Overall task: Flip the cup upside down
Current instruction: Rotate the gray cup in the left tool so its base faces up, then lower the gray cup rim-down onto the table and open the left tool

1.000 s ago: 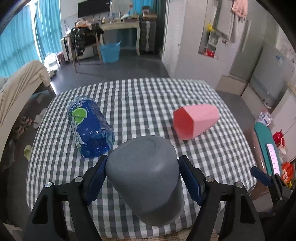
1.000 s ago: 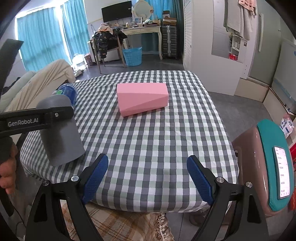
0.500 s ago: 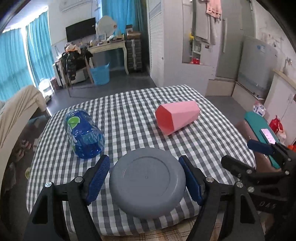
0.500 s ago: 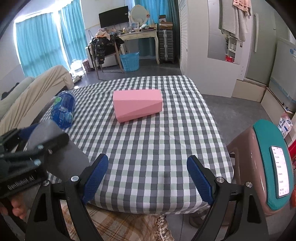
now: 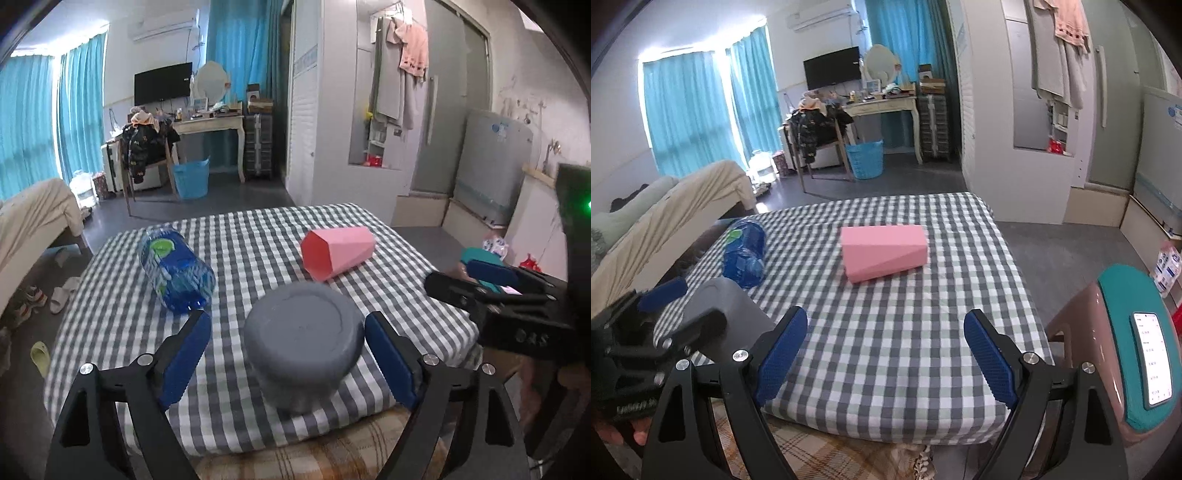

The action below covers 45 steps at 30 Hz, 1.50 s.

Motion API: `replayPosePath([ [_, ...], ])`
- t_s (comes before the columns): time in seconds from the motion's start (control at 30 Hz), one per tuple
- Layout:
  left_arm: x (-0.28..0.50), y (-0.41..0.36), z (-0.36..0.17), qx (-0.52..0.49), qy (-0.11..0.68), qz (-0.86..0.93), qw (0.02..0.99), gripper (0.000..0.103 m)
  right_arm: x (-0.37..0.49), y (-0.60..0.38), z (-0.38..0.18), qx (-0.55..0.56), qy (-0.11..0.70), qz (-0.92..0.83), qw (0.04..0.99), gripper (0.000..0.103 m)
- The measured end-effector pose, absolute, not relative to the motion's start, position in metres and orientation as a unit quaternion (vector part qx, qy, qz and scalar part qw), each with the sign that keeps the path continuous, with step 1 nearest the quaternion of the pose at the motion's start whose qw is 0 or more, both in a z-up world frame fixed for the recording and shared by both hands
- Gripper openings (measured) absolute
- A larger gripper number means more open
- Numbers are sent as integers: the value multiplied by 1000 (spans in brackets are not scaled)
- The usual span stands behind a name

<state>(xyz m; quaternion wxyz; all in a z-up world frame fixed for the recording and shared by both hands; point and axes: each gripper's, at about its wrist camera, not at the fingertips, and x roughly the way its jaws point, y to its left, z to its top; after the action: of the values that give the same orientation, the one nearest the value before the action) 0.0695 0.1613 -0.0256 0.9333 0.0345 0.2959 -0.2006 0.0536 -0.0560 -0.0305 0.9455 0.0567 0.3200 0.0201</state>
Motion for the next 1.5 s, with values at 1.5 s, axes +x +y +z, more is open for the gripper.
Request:
replayPosePath([
  [1.5, 151, 128, -80, 15, 359, -182, 915, 74, 81, -52, -55, 41, 361, 12, 931, 87],
])
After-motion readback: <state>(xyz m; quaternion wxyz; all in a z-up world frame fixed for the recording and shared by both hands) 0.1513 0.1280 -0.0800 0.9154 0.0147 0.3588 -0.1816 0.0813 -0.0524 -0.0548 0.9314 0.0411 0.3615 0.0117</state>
